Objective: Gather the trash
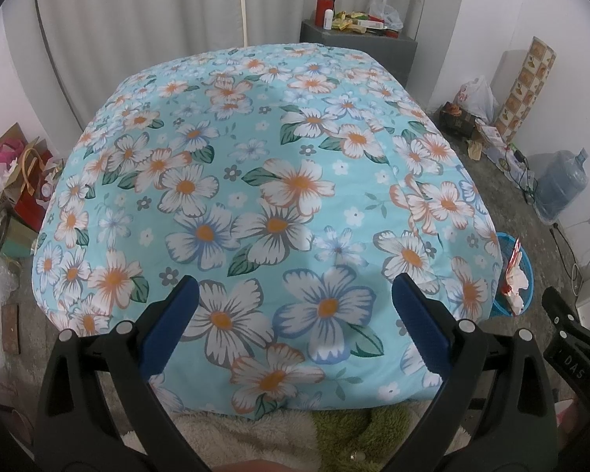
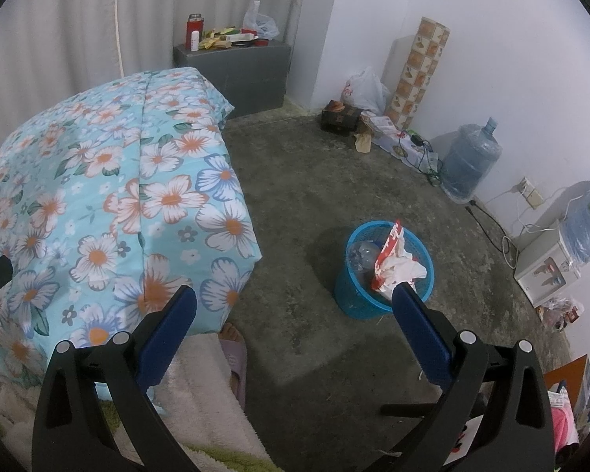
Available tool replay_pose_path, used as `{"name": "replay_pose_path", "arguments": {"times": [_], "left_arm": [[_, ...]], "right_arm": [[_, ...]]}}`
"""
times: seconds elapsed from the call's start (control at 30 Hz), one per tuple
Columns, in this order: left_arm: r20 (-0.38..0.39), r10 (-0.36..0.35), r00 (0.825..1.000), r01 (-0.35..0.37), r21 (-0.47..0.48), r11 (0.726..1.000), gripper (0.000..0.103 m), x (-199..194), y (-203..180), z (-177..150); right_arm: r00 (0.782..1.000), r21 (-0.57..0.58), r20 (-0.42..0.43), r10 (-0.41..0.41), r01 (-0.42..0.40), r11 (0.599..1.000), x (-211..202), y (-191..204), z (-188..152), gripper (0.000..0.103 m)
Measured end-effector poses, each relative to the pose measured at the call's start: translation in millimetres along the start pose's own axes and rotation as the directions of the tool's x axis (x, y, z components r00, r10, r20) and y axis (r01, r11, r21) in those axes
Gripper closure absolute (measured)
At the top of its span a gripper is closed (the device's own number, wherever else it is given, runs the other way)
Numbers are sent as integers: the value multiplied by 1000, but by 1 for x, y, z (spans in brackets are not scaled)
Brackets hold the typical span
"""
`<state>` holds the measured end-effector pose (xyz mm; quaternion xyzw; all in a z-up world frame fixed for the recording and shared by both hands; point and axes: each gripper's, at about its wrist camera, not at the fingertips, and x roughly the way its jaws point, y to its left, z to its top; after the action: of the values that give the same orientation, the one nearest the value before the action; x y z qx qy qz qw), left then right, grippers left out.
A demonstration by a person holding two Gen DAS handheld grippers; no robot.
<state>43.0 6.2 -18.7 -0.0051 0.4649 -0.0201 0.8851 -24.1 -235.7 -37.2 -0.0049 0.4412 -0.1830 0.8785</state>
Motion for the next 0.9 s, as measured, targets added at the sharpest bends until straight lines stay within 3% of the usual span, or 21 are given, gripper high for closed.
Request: {"name": "replay_pose_path", "arguments": {"times": [0.9], "left_arm": [[-1,-1,1000,1,-1,1000,9,-1,0,1]], "right_arm": [[1000,0,-1,4,-4,1000,-1,-1,1,6]]}}
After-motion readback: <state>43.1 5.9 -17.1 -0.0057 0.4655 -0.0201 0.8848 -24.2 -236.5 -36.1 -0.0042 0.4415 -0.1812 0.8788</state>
